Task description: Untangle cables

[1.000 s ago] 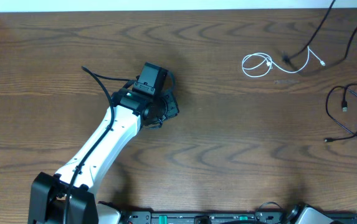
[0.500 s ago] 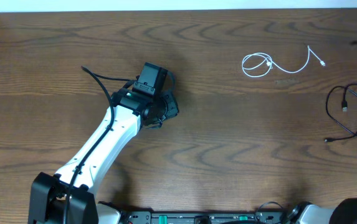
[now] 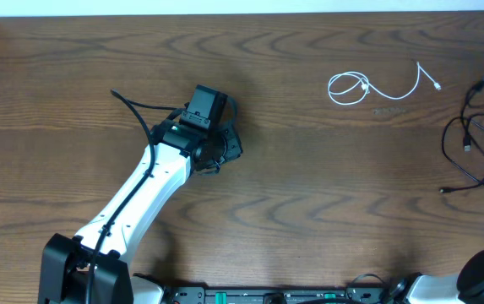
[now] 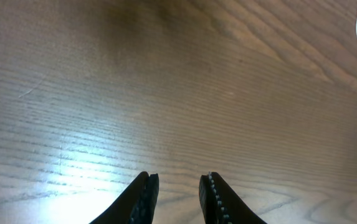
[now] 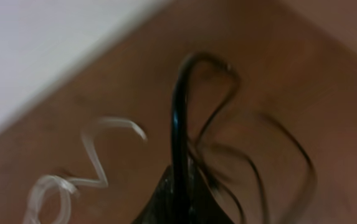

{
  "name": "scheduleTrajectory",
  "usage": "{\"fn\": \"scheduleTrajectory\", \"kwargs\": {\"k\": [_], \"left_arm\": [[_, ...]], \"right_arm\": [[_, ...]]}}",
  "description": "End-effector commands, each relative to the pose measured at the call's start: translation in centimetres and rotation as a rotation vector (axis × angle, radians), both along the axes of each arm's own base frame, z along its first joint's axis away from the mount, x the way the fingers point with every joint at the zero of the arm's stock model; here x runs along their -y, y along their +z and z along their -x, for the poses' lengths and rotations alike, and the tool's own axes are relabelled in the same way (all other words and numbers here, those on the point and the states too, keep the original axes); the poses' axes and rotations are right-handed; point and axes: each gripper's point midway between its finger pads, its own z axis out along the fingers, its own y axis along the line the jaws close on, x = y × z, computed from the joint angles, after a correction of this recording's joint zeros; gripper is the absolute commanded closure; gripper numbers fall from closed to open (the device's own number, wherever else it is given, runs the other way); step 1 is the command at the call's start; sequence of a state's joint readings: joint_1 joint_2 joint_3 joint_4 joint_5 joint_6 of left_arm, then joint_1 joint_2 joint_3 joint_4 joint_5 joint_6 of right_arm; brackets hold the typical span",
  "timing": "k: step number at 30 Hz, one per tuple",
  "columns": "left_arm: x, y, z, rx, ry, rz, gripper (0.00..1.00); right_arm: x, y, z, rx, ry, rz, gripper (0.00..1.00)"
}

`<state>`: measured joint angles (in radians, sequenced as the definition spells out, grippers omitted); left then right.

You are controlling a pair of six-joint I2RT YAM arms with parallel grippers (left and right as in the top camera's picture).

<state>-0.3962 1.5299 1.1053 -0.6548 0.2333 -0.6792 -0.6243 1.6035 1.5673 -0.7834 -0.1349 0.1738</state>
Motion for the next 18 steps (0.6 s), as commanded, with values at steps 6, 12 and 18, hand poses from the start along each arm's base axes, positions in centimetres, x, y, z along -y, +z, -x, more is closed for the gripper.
{"fn": "scheduleTrajectory", "kwargs": {"k": [6,12,18], "left_arm": [[-0.3,-0.4,0.2,-0.007,-0.007,-0.015,0.72],[-0.4,-0.5,0.4,-0.017,-0.007,-0.019,0.72],[-0.4,-0.5,0.4,-0.017,-0.007,-0.019,0.72]], "right_arm": [[2.9,-6.4,5.0,-0.355,-0.165,0.026,0.99],[2.4,-8.4,4.5,-0.379,-0.136,-0.03,0.54],[0.9,-8.3,2.9,-0.304,-0.065,-0.108,0.12]]}}
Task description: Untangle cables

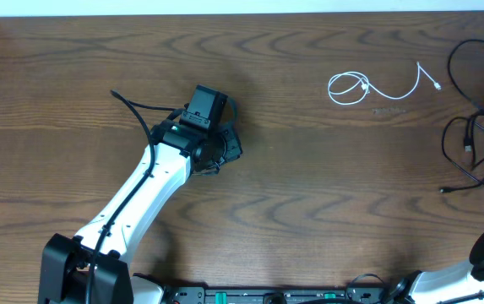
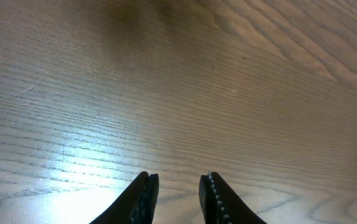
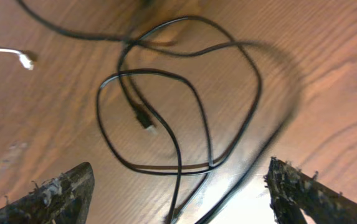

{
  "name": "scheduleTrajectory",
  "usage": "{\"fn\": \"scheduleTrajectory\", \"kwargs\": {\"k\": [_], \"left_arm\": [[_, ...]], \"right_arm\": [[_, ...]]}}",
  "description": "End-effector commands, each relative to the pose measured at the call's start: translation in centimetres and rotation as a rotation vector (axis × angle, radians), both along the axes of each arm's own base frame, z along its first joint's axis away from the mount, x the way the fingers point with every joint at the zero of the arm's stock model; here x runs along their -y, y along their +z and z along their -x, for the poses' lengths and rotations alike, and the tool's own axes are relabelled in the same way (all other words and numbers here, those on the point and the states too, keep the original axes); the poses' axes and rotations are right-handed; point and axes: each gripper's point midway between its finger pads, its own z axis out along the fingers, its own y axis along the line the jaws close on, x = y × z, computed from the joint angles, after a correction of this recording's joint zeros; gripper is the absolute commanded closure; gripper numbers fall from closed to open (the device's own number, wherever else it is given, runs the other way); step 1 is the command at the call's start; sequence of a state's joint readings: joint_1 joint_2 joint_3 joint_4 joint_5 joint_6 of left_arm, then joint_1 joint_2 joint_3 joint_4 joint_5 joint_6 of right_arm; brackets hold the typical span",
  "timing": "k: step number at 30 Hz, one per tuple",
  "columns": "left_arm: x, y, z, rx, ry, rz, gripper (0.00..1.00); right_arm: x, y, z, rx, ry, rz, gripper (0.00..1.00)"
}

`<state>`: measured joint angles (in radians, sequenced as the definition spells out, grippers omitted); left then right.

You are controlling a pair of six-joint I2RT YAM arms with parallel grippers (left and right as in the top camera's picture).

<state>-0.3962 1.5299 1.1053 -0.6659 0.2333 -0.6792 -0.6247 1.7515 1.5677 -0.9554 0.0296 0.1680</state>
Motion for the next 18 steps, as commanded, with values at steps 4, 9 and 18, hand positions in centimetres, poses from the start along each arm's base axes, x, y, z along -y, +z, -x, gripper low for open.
{"fn": "scheduleTrajectory", "kwargs": {"k": [4,9,18], "left_arm": [[-0.3,-0.4,0.2,-0.007,-0.007,-0.015,0.72],[-0.3,-0.4,0.2,-0.007,-0.007,-0.015,0.72],[-0.3,-0.4,0.2,-0.006,-0.007,-0.015,0.72]], "right_arm": [[-0.6,0.0,0.1,0.015,0.014,-0.054,0.09],[-1.6,-0.5,1.0,-0.015,0.002,-0.106,0.05],[-11.4,2.1,-4.5,0.263,0.322,-0.477,0.01]]}}
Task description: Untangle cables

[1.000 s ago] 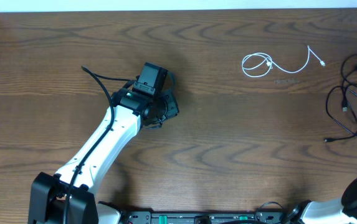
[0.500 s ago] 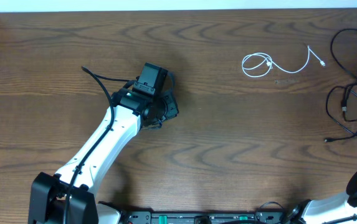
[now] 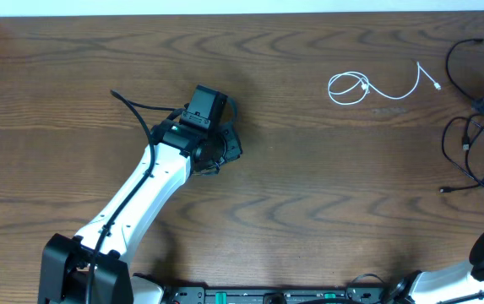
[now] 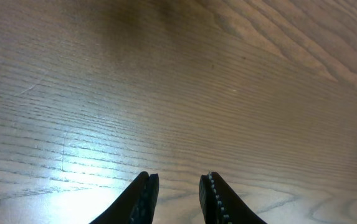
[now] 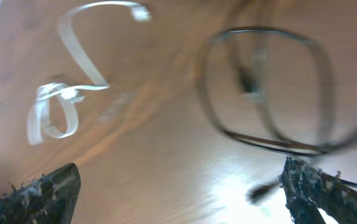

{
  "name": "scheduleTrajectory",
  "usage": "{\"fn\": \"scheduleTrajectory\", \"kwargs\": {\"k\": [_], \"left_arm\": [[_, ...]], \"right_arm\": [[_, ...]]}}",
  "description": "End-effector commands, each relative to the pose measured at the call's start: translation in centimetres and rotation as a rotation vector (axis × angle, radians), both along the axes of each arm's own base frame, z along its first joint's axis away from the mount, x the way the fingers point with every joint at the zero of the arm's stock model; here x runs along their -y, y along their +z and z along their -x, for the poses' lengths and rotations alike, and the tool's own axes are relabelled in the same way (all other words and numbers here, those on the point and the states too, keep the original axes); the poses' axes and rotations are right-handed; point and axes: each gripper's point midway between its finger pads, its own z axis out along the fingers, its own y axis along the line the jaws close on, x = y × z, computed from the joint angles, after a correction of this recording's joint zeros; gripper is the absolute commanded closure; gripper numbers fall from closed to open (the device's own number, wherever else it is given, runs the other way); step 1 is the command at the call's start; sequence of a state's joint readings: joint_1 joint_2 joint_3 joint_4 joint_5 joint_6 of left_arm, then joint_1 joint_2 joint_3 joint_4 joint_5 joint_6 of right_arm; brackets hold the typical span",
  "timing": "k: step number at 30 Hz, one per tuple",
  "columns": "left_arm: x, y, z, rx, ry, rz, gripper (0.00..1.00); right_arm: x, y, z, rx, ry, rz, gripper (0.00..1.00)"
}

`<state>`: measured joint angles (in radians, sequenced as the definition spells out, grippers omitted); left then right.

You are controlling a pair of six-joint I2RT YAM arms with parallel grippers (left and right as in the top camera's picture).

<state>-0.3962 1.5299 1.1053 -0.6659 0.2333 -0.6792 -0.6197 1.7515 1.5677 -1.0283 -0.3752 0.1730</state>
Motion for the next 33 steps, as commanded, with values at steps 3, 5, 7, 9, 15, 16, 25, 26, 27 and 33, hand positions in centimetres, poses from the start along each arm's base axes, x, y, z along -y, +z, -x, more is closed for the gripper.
{"fn": "scheduleTrajectory", "kwargs": {"k": [3,5,7,9,15,16,25,26,27,33], "left_arm": [[-0.3,-0.4,0.2,-0.005,-0.006,-0.018,0.72],[-0.5,-0.4,0.1,-0.002,-0.004,-0.025,0.72],[-0.5,-0.4,0.1,-0.003,-0.003,-0.025,0.72],[-0.5,-0.4,0.1,-0.002,-0.004,-0.025,0.72],[-0.5,-0.4,0.1,-0.002,-0.004,-0.024,0.72],[-0.5,-0.4,0.1,-0.002,-0.004,-0.025,0.72],[-0.5,-0.4,0.1,-0.001,-0.003,-0.024,0.72],[-0.5,-0.4,0.1,-0.002,-0.004,-0.025,0.72],[-0.5,-0.4,0.1,-0.002,-0.004,-0.025,0.72],[-0.4,-0.4,0.0,0.002,-0.004,-0.023,0.72]], "right_arm": [[-7.7,1.5,-3.1,0.119,0.279,-0.095,0.03],[-9.7,1.4,-4.0,0.12,0.34,-0.069,0.06],[-11.7,1.4,-5.0,0.125,0.397,-0.023,0.08],[-13.7,1.5,-5.8,0.128,0.445,0.016,0.09],[-17.6,1.3,-6.9,0.116,0.526,0.117,0.09],[-18.4,1.5,-7.1,0.119,0.544,0.13,0.1],[-22.9,2.8,-11.8,0.27,0.618,0.22,0.07],[-23.3,2.5,-12.2,0.27,0.607,0.219,0.07],[-23.8,1.7,-12.6,0.256,0.587,0.209,0.06],[-26.6,-6.9,-13.7,0.071,0.446,0.053,0.09]]}}
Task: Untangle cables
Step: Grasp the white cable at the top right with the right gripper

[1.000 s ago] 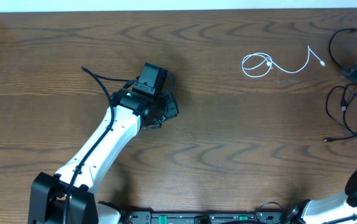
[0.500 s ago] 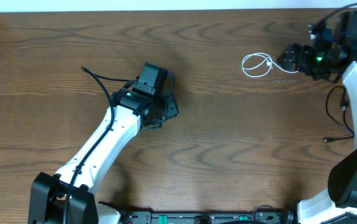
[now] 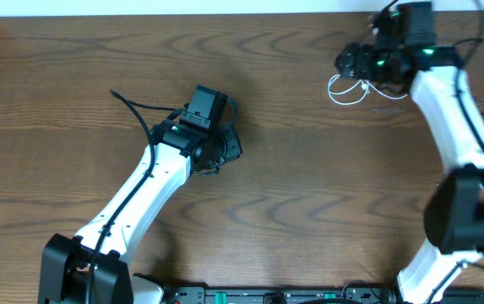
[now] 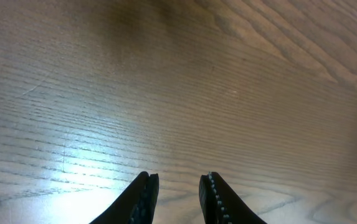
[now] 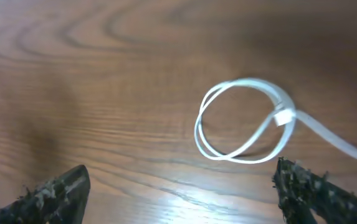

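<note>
A thin white cable lies in a small loop at the back right of the table, its tail running right. In the right wrist view the white cable's loop and white connector lie just ahead of my right gripper. That gripper is wide open and empty, hovering at the loop. My left gripper rests mid-left over bare wood; its fingers stand slightly apart, holding nothing. The black cable at the far right is mostly hidden behind my right arm.
The wooden table runs to a white wall at the back edge. My right arm stretches from the front right corner up to the back. A sliver of the white cable shows at the left wrist view's top right.
My right gripper was open at the far right edge near the black cable. It now hovers open further left, at the white cable's loop. The left arm has not moved.
At first my right gripper was shut on the black cable at the right edge. Then it was open above that cable, which lay spread out apart from the white one. It then faced the white cable, and is now at its loop. The left arm stayed still.
</note>
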{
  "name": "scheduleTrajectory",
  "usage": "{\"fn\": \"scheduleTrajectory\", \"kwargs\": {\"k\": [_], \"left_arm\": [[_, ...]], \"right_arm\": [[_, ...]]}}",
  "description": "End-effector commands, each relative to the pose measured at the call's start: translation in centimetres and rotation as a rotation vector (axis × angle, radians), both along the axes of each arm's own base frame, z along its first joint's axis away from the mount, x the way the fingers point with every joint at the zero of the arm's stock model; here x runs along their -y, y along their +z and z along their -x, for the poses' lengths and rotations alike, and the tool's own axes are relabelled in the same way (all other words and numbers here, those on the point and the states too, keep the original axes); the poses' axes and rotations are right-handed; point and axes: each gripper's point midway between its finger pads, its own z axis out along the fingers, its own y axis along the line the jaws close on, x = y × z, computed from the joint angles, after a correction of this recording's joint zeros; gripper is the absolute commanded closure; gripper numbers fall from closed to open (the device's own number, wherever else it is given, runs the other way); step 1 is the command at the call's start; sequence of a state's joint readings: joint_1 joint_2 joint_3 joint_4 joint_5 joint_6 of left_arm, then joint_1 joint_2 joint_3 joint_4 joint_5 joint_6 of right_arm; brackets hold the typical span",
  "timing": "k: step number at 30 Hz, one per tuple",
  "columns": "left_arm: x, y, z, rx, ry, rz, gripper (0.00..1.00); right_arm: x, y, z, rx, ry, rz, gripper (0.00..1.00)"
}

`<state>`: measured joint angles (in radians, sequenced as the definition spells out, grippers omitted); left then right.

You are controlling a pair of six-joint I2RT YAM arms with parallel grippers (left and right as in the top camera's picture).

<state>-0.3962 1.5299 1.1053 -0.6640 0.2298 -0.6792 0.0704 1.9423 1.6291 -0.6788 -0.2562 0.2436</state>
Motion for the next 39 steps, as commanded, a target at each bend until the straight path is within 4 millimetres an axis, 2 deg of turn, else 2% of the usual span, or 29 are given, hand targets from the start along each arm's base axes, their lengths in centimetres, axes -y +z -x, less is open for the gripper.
{"fn": "scheduleTrajectory", "kwargs": {"k": [1,6,8,10,14,16,18,20,24,28,31,33,36,37,39], "left_arm": [[-0.4,-0.4,0.1,0.001,-0.013,-0.023,0.72],[-0.4,-0.4,0.1,0.011,-0.043,-0.033,0.72],[-0.4,-0.4,0.0,0.015,-0.045,-0.032,0.72],[-0.3,-0.3,-0.2,0.026,-0.045,-0.028,0.72],[-0.1,-0.1,-0.5,0.039,-0.045,-0.023,0.72],[-0.1,-0.1,-0.6,0.044,-0.045,-0.021,0.72],[0.0,0.0,-0.8,0.052,-0.045,-0.017,0.72],[0.0,0.0,-0.8,0.053,-0.045,-0.017,0.72],[0.0,-0.1,-0.8,0.051,-0.045,-0.018,0.72],[0.0,-0.2,-0.8,0.046,-0.045,-0.02,0.72],[0.0,-0.4,-0.8,0.041,-0.045,-0.022,0.72],[0.0,-0.5,-0.8,0.038,-0.045,-0.023,0.72],[0.0,-0.6,-0.8,0.038,-0.045,-0.023,0.72],[0.0,-0.6,-0.8,0.038,-0.045,-0.023,0.72],[0.0,-0.6,-0.8,0.038,-0.045,-0.023,0.72]], "right_arm": [[-0.6,-4.6,-0.7,-0.12,-0.138,-0.06,0.09],[-0.8,-8.1,-2.1,-0.155,-0.218,-0.104,0.11],[-0.4,-8.4,-2.4,-0.154,-0.26,-0.103,0.13],[0.9,-8.6,-2.7,-0.152,-0.355,-0.079,0.13],[1.6,-8.8,-2.8,-0.152,-0.406,-0.063,0.16],[1.6,-8.8,-2.8,-0.157,-0.434,-0.074,0.26],[1.6,-8.8,-2.7,-0.169,-0.472,-0.096,0.42],[1.6,-9.0,-2.4,-0.189,-0.498,-0.102,0.5],[2.4,-10.4,-0.5,-0.267,-0.668,-0.085,0.53],[2.6,-11.1,-0.1,-0.275,-0.75,-0.076,0.55],[2.1,-11.1,-0.6,-0.251,-0.739,-0.085,0.62],[1.8,-11.1,-0.8,-0.245,-0.735,-0.088,0.79],[1.8,-11.1,-0.8,-0.241,-0.708,-0.073,0.96],[1.7,-11.1,-0.6,-0.244,-0.674,-0.059,0.99],[1.0,-11.1,-0.5,-0.249,-0.578,-0.046,0.99]]}}
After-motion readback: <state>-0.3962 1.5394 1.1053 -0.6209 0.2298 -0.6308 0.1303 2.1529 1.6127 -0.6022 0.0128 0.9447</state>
